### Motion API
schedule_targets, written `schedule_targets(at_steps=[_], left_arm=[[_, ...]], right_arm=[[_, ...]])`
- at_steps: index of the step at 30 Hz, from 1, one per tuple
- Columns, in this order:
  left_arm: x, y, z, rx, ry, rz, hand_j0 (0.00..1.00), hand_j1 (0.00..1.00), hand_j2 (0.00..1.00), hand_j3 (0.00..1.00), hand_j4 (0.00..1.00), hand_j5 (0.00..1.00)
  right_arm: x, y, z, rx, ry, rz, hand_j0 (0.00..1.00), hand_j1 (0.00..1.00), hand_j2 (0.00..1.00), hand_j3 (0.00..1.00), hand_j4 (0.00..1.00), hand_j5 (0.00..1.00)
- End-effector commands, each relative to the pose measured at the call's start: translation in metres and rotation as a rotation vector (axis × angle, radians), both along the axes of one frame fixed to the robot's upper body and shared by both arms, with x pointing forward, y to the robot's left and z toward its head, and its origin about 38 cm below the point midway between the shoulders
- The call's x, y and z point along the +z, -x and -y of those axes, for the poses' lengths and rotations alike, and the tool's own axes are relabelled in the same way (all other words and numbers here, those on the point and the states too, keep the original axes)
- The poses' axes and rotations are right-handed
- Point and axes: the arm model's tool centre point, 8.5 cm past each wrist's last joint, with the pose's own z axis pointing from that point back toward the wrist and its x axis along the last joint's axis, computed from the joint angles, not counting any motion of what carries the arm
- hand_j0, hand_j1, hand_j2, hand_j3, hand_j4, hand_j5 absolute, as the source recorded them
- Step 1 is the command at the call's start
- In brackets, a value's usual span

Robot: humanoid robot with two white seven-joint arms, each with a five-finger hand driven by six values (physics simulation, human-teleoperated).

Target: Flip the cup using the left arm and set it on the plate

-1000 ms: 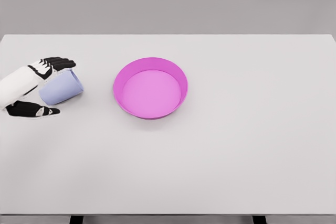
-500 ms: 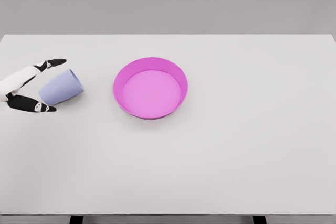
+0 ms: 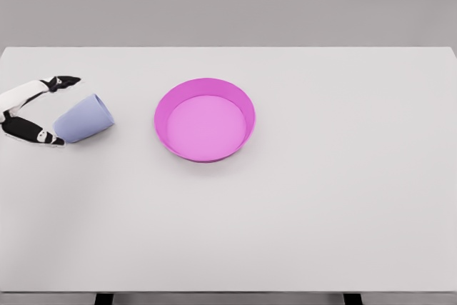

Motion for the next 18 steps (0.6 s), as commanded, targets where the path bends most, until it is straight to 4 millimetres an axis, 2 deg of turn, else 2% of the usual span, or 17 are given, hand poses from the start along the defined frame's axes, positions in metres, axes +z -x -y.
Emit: schedule_targets(at_steps=[1,6,13,18], left_arm=[[-0.006,-0.001,-0.002,0.049,0.02,-0.04,1.0,1.0,1.0,1.0,1.0,1.0],[-0.003,-0.009,0.0,0.077,0.052,-0.042,1.0,1.0,1.0,1.0,1.0,1.0],[-0.012,-0.017,0.023,0.064,0.059,-0.1,1.0,1.0,1.0,1.0,1.0,1.0],[-0.009,-0.021,0.022,0.087,0.058,-0.11,1.0,1.0,1.0,1.0,1.0,1.0]], right_arm=[[0.0,0.0,0.0,0.0,-0.001,0.001,1.0,1.0,1.0,1.0,1.0,1.0],[0.0,0.0,0.0,0.0,-0.001,0.001,1.0,1.0,1.0,1.0,1.0,1.0],[0.0,0.0,0.0,0.0,-0.001,0.001,1.0,1.0,1.0,1.0,1.0,1.0],[0.0,0.0,0.0,0.0,0.001,0.001,1.0,1.0,1.0,1.0,1.0,1.0]])
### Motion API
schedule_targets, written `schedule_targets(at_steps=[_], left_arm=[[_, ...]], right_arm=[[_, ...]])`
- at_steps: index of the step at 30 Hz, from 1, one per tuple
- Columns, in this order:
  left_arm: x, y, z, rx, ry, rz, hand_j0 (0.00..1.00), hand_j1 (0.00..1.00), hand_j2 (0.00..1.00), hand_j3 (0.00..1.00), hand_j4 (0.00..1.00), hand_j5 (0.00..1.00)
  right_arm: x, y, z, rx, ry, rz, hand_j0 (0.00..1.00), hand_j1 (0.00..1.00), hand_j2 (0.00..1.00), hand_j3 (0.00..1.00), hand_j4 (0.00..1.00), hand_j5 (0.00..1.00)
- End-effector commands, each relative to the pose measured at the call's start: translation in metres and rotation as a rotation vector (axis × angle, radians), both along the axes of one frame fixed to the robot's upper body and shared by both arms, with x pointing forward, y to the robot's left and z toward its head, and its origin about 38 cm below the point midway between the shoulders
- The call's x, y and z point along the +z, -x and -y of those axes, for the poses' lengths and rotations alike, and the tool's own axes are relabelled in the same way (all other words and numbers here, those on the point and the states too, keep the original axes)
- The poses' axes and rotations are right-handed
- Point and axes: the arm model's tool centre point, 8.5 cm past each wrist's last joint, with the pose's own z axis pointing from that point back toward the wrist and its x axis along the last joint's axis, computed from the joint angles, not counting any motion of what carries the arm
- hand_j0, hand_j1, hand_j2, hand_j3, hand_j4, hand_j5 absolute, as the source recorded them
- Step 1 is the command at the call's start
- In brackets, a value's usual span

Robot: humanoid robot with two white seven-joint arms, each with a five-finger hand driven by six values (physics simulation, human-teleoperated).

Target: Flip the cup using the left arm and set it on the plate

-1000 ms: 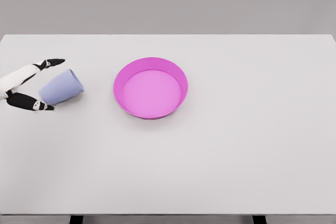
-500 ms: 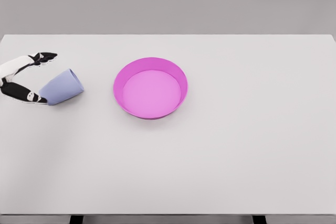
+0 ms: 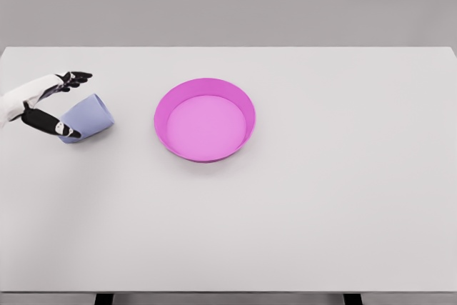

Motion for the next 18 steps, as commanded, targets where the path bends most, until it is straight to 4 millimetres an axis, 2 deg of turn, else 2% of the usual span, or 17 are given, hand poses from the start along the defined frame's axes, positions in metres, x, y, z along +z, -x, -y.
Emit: schedule_targets(at_steps=[1,5,8,14,18], left_arm=[[-0.003,0.0,-0.001,0.012,-0.002,-0.021,1.0,1.0,1.0,1.0,1.0,1.0],[-0.003,-0.002,-0.004,0.025,-0.003,-0.024,1.0,1.0,1.0,1.0,1.0,1.0],[-0.01,-0.007,0.004,0.043,-0.018,-0.079,1.0,1.0,1.0,1.0,1.0,1.0],[-0.009,-0.008,0.005,0.045,-0.018,-0.08,1.0,1.0,1.0,1.0,1.0,1.0],[-0.016,-0.01,0.005,0.078,-0.021,-0.125,1.0,1.0,1.0,1.0,1.0,1.0]], right_arm=[[0.0,0.0,0.0,0.0,0.001,0.0,1.0,1.0,1.0,1.0,1.0,1.0],[0.0,0.0,0.0,0.0,-0.001,-0.001,1.0,1.0,1.0,1.0,1.0,1.0],[0.0,0.0,0.0,0.0,-0.001,0.0,1.0,1.0,1.0,1.0,1.0,1.0],[0.0,0.0,0.0,0.0,-0.001,0.0,1.0,1.0,1.0,1.0,1.0,1.0],[0.0,0.0,0.0,0.0,-0.001,0.0,1.0,1.0,1.0,1.0,1.0,1.0]])
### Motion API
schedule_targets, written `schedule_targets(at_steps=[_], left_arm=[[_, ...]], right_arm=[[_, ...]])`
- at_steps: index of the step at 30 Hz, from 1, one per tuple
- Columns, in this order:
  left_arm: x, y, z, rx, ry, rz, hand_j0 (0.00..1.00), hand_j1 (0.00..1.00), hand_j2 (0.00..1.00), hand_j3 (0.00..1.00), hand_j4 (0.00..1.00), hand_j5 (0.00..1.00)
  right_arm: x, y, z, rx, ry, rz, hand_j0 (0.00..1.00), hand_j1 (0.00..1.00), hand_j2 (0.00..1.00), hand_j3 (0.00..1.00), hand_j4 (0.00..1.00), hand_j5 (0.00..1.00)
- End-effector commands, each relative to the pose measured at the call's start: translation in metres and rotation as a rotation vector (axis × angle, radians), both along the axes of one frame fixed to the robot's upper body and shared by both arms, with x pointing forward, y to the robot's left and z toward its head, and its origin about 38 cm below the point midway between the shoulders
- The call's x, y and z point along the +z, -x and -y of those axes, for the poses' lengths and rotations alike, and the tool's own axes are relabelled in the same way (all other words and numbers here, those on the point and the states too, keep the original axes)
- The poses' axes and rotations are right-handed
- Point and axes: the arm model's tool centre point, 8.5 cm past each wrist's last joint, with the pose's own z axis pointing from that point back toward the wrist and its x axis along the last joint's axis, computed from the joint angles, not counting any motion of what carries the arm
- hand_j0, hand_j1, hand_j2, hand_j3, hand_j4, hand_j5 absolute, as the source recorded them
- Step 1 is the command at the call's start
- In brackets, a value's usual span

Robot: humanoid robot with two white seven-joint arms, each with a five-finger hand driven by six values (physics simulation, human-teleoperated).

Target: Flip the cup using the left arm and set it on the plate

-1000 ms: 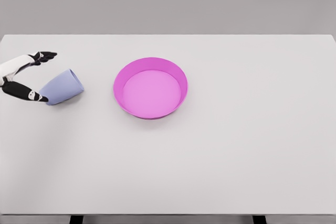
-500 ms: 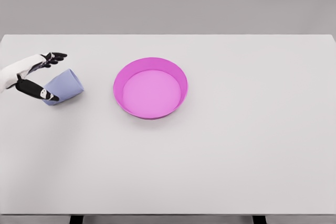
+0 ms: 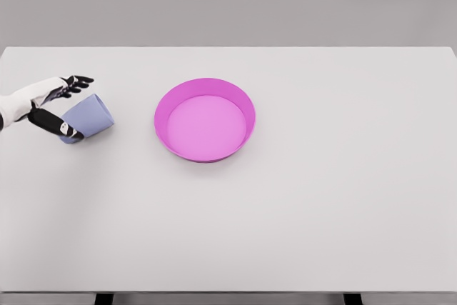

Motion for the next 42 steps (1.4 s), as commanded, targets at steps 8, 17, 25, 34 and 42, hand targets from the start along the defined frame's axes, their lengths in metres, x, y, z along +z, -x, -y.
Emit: schedule_targets(at_steps=[8,17,25,34,42], left_arm=[[-0.016,-0.003,-0.004,0.031,-0.011,-0.061,1.0,1.0,1.0,1.0,1.0,1.0],[-0.011,-0.006,-0.002,0.028,-0.008,-0.048,1.0,1.0,1.0,1.0,1.0,1.0],[-0.021,-0.016,-0.002,0.044,-0.011,-0.084,1.0,1.0,1.0,1.0,1.0,1.0],[-0.029,-0.019,0.001,0.064,-0.002,-0.109,1.0,1.0,1.0,1.0,1.0,1.0],[-0.033,-0.025,0.007,0.058,0.003,-0.12,1.0,1.0,1.0,1.0,1.0,1.0]], right_arm=[[0.0,0.0,0.0,0.0,0.001,0.0,1.0,1.0,1.0,1.0,1.0,1.0],[0.0,0.0,0.0,0.0,-0.001,0.0,1.0,1.0,1.0,1.0,1.0,1.0],[0.0,0.0,0.0,0.0,-0.001,0.0,1.0,1.0,1.0,1.0,1.0,1.0],[0.0,0.0,0.0,0.0,-0.001,-0.001,1.0,1.0,1.0,1.0,1.0,1.0],[0.0,0.0,0.0,0.0,0.001,0.0,1.0,1.0,1.0,1.0,1.0,1.0]])
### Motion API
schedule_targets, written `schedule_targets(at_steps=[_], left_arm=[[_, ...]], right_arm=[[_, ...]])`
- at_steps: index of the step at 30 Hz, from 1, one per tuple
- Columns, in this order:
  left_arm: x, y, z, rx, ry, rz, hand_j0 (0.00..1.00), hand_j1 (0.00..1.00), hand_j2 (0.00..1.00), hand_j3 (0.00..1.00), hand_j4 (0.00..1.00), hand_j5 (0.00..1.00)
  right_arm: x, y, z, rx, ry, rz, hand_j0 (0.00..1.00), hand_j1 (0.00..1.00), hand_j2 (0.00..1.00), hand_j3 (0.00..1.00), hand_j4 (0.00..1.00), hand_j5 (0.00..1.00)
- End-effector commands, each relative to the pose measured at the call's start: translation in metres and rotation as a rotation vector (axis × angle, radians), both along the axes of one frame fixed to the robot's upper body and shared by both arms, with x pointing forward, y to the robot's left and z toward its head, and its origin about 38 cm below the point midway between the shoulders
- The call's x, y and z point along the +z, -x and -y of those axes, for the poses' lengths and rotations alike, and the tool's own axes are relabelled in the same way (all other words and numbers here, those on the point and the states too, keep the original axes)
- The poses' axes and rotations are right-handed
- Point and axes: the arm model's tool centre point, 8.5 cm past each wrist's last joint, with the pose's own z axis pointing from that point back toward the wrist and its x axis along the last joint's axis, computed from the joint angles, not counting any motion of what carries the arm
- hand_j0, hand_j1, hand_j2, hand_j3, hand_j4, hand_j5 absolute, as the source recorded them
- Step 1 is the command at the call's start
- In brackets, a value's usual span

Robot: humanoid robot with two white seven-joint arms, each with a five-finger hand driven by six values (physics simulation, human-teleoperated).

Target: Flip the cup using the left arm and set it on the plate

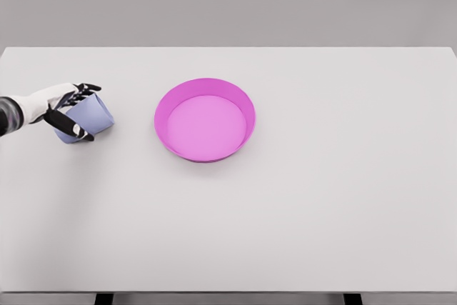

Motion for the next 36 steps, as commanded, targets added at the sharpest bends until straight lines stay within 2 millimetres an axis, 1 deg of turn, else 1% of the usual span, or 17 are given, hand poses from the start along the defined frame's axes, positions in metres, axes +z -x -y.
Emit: schedule_targets(at_steps=[1,9,12,17,19,20,23,24,25,27,32,33,36], left_arm=[[-0.004,0.0,0.002,-0.004,-0.001,-0.009,0.99,0.99,0.99,0.99,0.99,0.99],[-0.006,0.0,0.001,-0.004,-0.002,-0.014,0.77,0.77,0.77,0.77,0.77,0.77],[-0.005,0.0,0.001,-0.004,-0.002,-0.013,0.74,0.74,0.74,0.74,0.74,0.74],[-0.004,-0.001,0.003,-0.008,0.006,-0.011,0.72,0.72,0.72,0.72,0.72,0.72],[0.001,-0.003,0.004,-0.013,0.011,0.001,0.72,0.72,0.72,0.72,0.72,0.72],[0.0,-0.004,0.01,-0.019,0.025,0.005,0.72,0.72,0.72,0.72,0.72,0.72],[0.0,-0.005,0.016,-0.028,0.053,0.009,0.7,0.7,0.7,0.7,0.7,0.7],[0.0,-0.006,0.019,-0.031,0.066,0.012,0.66,0.66,0.66,0.66,0.66,0.66],[0.0,-0.006,0.02,-0.035,0.072,0.013,0.66,0.66,0.66,0.66,0.66,0.66],[0.0,-0.01,0.035,-0.051,0.116,0.026,0.66,0.66,0.66,0.66,0.66,0.66],[0.01,-0.016,0.048,-0.046,0.247,0.068,0.68,0.68,0.68,0.68,0.68,0.68],[0.013,-0.016,0.047,-0.051,0.27,0.086,0.68,0.68,0.68,0.68,0.68,0.68],[0.013,-0.016,0.053,-0.065,0.329,0.085,0.68,0.68,0.68,0.68,0.68,0.68]], right_arm=[[0.0,0.0,0.0,0.0,-0.001,0.0,1.0,1.0,1.0,1.0,1.0,1.0],[0.0,0.0,0.0,0.0,0.001,0.0,1.0,1.0,1.0,1.0,1.0,1.0],[0.0,0.0,0.0,0.0,0.001,0.0,1.0,1.0,1.0,1.0,1.0,1.0],[0.0,0.0,0.0,0.0,0.001,0.0,1.0,1.0,1.0,1.0,1.0,1.0],[0.0,0.0,0.0,0.0,-0.001,0.0,1.0,1.0,1.0,1.0,1.0,1.0],[0.0,0.0,0.0,0.0,-0.001,-0.001,1.0,1.0,1.0,1.0,1.0,1.0],[0.0,0.0,0.0,0.0,-0.001,0.0,1.0,1.0,1.0,1.0,1.0,1.0],[0.0,0.0,0.0,0.0,-0.001,-0.001,1.0,1.0,1.0,1.0,1.0,1.0],[0.0,0.0,0.0,0.0,0.001,0.0,1.0,1.0,1.0,1.0,1.0,1.0],[0.0,0.0,0.0,0.0,-0.001,-0.001,1.0,1.0,1.0,1.0,1.0,1.0],[0.0,0.0,0.0,0.0,-0.001,0.0,1.0,1.0,1.0,1.0,1.0,1.0],[0.0,0.0,0.0,0.0,0.001,0.0,1.0,1.0,1.0,1.0,1.0,1.0],[0.0,0.0,0.0,0.0,0.001,0.0,1.0,1.0,1.0,1.0,1.0,1.0]])
